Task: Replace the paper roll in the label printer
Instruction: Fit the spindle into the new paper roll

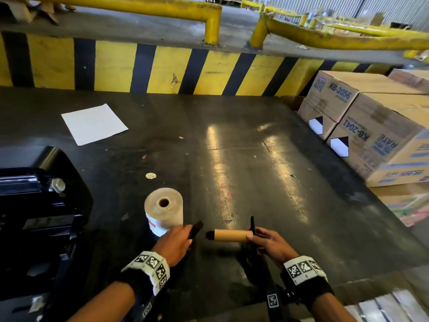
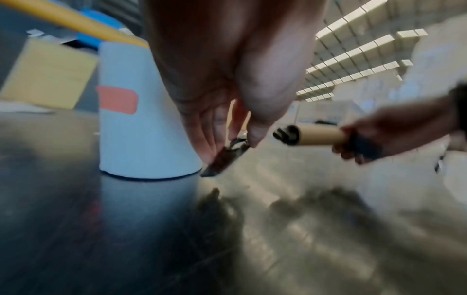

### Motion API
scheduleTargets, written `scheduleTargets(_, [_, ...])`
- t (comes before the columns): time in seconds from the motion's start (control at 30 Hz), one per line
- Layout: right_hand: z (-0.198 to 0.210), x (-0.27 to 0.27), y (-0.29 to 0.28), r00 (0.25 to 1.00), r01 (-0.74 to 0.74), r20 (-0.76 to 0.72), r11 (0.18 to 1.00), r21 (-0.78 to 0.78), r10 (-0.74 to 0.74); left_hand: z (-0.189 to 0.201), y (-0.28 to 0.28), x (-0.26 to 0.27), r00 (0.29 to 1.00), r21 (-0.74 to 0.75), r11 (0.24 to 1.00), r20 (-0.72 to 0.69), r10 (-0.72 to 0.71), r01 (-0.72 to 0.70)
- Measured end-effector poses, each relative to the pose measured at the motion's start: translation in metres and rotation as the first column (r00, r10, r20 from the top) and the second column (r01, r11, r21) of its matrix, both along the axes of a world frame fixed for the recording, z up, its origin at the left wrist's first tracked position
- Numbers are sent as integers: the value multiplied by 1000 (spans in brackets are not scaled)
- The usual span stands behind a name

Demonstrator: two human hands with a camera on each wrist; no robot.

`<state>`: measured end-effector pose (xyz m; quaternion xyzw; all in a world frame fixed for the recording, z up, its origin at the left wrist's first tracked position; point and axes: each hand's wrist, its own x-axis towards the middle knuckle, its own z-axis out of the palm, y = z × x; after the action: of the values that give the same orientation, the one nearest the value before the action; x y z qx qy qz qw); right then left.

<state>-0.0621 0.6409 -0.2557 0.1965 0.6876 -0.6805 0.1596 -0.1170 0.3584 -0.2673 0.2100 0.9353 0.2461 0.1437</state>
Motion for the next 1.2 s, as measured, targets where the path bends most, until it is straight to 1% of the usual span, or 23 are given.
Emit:
scheduleTargets(0.07, [5, 3, -6, 999, -38, -14, 999, 27, 39, -3, 4, 2, 983, -219, 974, -152, -98, 63])
scheduleTargets(0.1, [6, 4, -9, 998, -51, -21, 998, 39, 52, -6, 5, 4, 968, -305, 948, -196, -154, 89])
scheduleTargets(0.17, [9, 6, -15, 996, -81, -27, 995, 58, 82, -13, 6, 7, 944, -418, 897, -215, -250, 143])
scheduleTargets(0.2, [10, 8, -16, 995, -94, -26, 994, 58, 96, -16, 5, 7, 945, -427, 892, -208, -254, 145])
scheduleTargets(0.23, [9, 9, -18, 995, -99, -26, 994, 49, 101, -18, 4, 7, 953, -398, 907, -195, -230, 137])
scheduleTargets(0.27, [10, 11, -19, 995, -98, -27, 994, 47, 99, -20, 2, 8, 965, -336, 934, -178, -193, 125])
scheduleTargets(0.33, [9, 13, -21, 994, -102, -23, 993, 57, 104, -16, 3, 8, 986, -142, 988, -144, -88, 67])
scheduleTargets(0.37, [8, 14, -24, 994, -111, -17, 992, 60, 112, -11, 3, 10, 995, -25, 999, -101, -22, 19])
scheduleTargets(0.43, [7, 14, -32, 992, -127, -21, 990, 68, 128, 2, 6, 12, 995, 208, 975, 76, 68, -83])
scheduleTargets(0.47, [6, 13, -37, 990, -139, -26, 988, 62, 141, 7, 3, 15, 982, 281, 953, 175, 67, -114])
scheduleTargets(0.5, [6, 11, -43, 989, -146, -30, 988, 55, 148, 13, 2, 18, 972, 316, 943, 232, 30, -105])
scheduleTargets(0.53, [4, 10, -50, 987, -155, -28, 987, 46, 156, 17, -3, 22, 968, 315, 947, 251, -16, -67])
scheduleTargets(0.6, [3, 6, -61, 987, -160, -22, 986, 41, 161, 20, -15, 27, 969, 280, 960, 230, -91, 23])
scheduleTargets(0.67, [1, 2, -69, 985, -172, -19, 983, 62, 174, 20, -33, 27, 972, 240, 970, 221, -83, 28])
scheduleTargets(0.73, [-1, -1, -68, 988, -152, -21, 983, 101, 155, 21, -56, 25, 968, 154, 988, 250, -6, -34])
scheduleTargets(0.77, [-1, -3, -64, 992, -119, -29, 985, 126, 123, 23, -66, 24, 971, 95, 994, 234, 39, -62])
scheduleTargets(0.87, [2, -9, -50, 999, 7, -44, 986, 169, 0, 25, -93, 21, 984, -89, 985, 85, 156, -149])
scheduleTargets(0.9, [3, -10, -47, 999, 12, -35, 983, 185, -6, 26, -97, 21, 983, -130, 977, 44, 177, -170])
scheduleTargets(0.97, [3, -10, -53, 997, -81, 17, 963, 259, 79, 24, -100, 22, 980, -174, 966, 9, 197, -192])
scheduleTargets(1.03, [-3, -7, -68, 976, -219, 80, 916, 336, 204, 19, -94, 24, 981, -205, 961, 15, 192, -185])
scheduleTargets(1.07, [-8, -6, -79, 964, -267, 111, 895, 357, 243, 16, -91, 25, 983, -218, 961, 24, 180, -171])
scheduleTargets(1.13, [-15, -2, -97, 945, -328, 152, 856, 401, 291, 9, -81, 27, 992, -245, 962, 24, 126, -117])
scheduleTargets(1.2, [-23, -1, -107, 945, -326, 158, 833, 448, 285, 4, -74, 28, 996, -260, 962, 18, 89, -81])
